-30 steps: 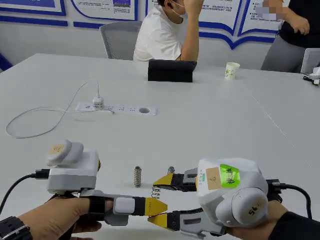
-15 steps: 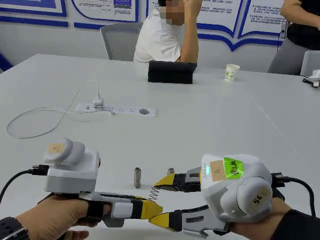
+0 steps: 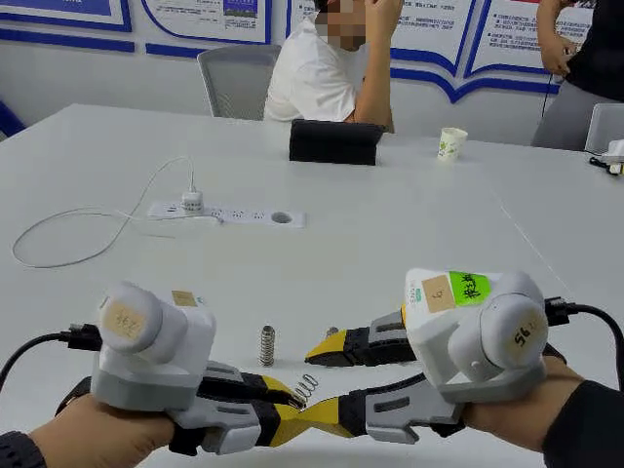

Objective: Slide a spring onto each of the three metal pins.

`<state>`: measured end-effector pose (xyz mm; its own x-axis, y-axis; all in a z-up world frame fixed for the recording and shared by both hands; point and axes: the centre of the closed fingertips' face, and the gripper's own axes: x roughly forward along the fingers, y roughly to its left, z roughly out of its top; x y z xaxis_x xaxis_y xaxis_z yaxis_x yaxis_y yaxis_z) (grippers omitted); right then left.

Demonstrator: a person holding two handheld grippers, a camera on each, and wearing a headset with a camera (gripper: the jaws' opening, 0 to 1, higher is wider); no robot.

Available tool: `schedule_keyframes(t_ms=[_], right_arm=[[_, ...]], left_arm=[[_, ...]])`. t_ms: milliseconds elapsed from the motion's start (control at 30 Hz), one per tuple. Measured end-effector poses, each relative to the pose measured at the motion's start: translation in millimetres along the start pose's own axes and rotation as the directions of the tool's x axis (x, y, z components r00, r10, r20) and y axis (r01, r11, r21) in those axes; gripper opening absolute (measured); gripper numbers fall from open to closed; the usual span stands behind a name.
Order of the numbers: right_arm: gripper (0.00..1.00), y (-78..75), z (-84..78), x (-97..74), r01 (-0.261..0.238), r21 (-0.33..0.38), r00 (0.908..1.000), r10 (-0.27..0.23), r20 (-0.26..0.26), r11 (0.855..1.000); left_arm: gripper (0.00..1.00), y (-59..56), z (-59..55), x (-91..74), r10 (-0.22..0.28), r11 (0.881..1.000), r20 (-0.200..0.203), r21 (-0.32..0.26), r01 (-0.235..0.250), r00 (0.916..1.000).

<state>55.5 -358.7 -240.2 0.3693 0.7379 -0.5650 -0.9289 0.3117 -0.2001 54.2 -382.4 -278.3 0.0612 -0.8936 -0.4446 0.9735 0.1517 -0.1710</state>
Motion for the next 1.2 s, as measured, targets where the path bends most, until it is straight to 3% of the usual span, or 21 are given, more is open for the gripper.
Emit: schedule_keyframes(t_ms=[133, 233, 333, 667, 1200], right_arm=[[0.26, 2.5, -1.8, -0.6, -0.019, 0.012, 0.9998, 0.019, -0.009, 1.0], [0.26, 4.5, -4.3, -1.0, -0.035, 0.024, 0.9992, 0.035, -0.02, 0.999], [0.23, 6.6, -6.2, -2.3, -0.049, 0.037, 0.9983, 0.051, -0.029, 0.998], [0.17, 9.1, -11.0, -8.4, -0.09, 0.085, 0.9937, 0.095, -0.059, 0.992], [0.13, 10.5, -11.5, -10.1, -0.118, 0.106, 0.9876, 0.128, -0.091, 0.987]], left_arm=[[0.1, -3.9, 2.3, 0.4, 0.006, 0.994, -0.01, 0.109, -0.005, 0.9999], [0.1, -8.8, 3.3, 1.4, 0.006, 0.981, -0.02, 0.195, -0.002, 0.9998], [0.1, -10.3, 4.1, 2.5, 0.013, 0.97, -0.024, 0.244, -0.006, 0.9996], [0.1, -13.9, 8.7, 2.5, 0.003, 0.95, -0.011, 0.312, 0.001, 0.9999], [0.1, -16.2, 11.3, 2.4, 0.007, 0.943, 0.009, 0.332, -0.01, 0.9999]])
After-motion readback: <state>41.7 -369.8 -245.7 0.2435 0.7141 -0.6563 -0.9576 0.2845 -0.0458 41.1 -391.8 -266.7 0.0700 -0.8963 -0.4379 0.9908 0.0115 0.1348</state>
